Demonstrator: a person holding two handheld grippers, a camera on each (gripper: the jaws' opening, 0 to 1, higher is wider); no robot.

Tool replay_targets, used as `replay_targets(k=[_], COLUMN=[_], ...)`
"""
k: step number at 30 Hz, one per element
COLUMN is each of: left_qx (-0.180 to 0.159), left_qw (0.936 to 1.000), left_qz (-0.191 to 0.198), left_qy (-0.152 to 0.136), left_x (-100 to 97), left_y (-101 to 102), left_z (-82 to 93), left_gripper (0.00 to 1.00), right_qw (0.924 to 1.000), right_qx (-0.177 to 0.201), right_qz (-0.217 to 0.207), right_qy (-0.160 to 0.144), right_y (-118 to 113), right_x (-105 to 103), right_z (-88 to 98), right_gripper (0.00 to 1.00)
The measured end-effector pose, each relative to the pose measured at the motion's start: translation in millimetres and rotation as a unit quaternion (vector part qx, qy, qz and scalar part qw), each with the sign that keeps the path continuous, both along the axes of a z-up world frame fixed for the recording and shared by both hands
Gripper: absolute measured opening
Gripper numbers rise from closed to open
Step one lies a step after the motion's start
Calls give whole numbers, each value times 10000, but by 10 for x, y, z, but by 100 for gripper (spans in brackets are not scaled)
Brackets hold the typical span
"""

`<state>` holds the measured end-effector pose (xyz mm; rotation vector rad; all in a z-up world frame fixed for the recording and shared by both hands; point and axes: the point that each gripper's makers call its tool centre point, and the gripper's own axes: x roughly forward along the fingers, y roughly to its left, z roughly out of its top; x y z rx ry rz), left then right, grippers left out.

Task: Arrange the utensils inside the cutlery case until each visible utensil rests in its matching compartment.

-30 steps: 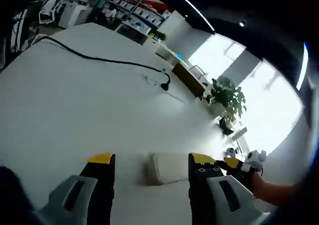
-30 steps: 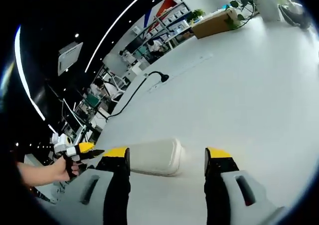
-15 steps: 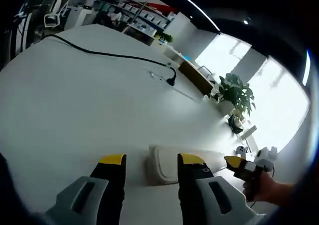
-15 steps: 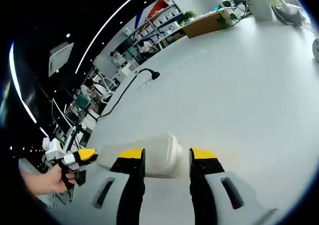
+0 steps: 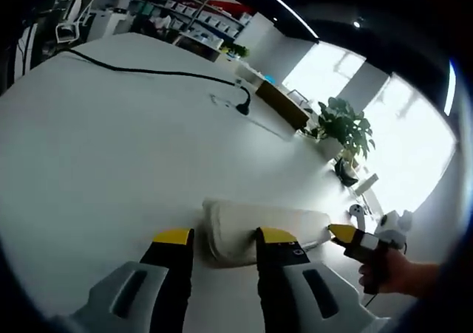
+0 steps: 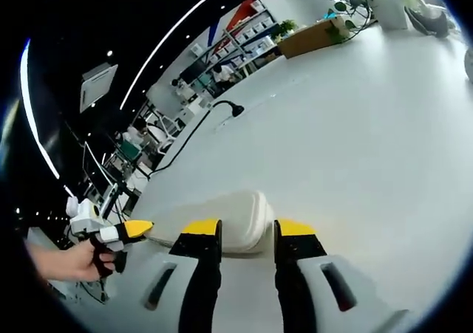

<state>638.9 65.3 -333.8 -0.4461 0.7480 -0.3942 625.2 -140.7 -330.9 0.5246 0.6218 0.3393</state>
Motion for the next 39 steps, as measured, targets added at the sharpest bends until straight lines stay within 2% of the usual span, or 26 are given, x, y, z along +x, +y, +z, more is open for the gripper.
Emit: replay_targets(k=[1,3,7,10,16,17,18,20,21,22,23,26,27,30,31,32,33,35,36,39], left_qx=[20,17,-43,-77,-36,7,34,26,32,40,143,-44,-231,-146,116,-42,35,-112,-20,-99], left_qw=[10000,10000,9999,9999,10000,9999,9999,9999,9999,9998,9993,9996,9993,9994,9989,9994,9987,9988,9984,9982], left_qz=[-25,-25,-44,-58,-73,-137,-121,-127,-120,-125,-198,19,146,39,-127,-17,-67,84,40,97], left_qy=[-7,64,120,118,18,22,-34,-79,-85,-122,-292,-290,-257,-313,-435,-341,-495,-474,-565,-591], left_x=[9,27,34,38,43,32,30,36,36,34,50,39,48,51,60,57,54,45,41,46], left_y=[-5,-8,-9,-15,-30,-34,-30,-27,-27,-25,-22,2,19,18,21,12,10,15,9,28], left_z=[-4,-21,-25,-23,-10,-20,-13,-17,-21,-26,-25,-30,-32,-38,-42,-38,-41,-53,-49,-56], left_gripper=[35,37,36,35,34,34,34,34,33,33,33,31,29,27,27,27,26,26,25,24], right_qw=[10000,9995,9992,9981,9980,9995,9993,9991,9995,9995,9994,9990,9988,9986,9986,9985,9985,9987,9986,9985], right_qx=[18,197,256,461,566,150,314,355,82,70,90,96,167,143,92,161,138,100,67,80], right_qz=[-2,-48,-110,-251,-274,-155,-199,-203,-42,-22,-38,-61,-106,-97,-66,-127,-97,-79,-67,-102], right_qy=[15,237,292,319,115,-222,-96,-126,-305,-310,-324,-426,-457,-498,-525,-507,-512,-500,-514,-541], right_y=[-1,-9,-56,-78,23,-32,8,0,-4,27,9,-3,-14,9,15,16,22,18,22,30], right_x=[5,11,18,28,-20,14,-30,-40,-37,-38,-48,-15,-17,-2,-5,2,2,15,5,2], right_z=[-3,-30,-53,-60,-58,-56,-52,-47,-40,-37,-42,-57,-55,-54,-52,-54,-52,-61,-60,-58], right_gripper=[26,27,29,27,23,23,23,23,24,24,24,23,23,23,22,22,22,22,22,22])
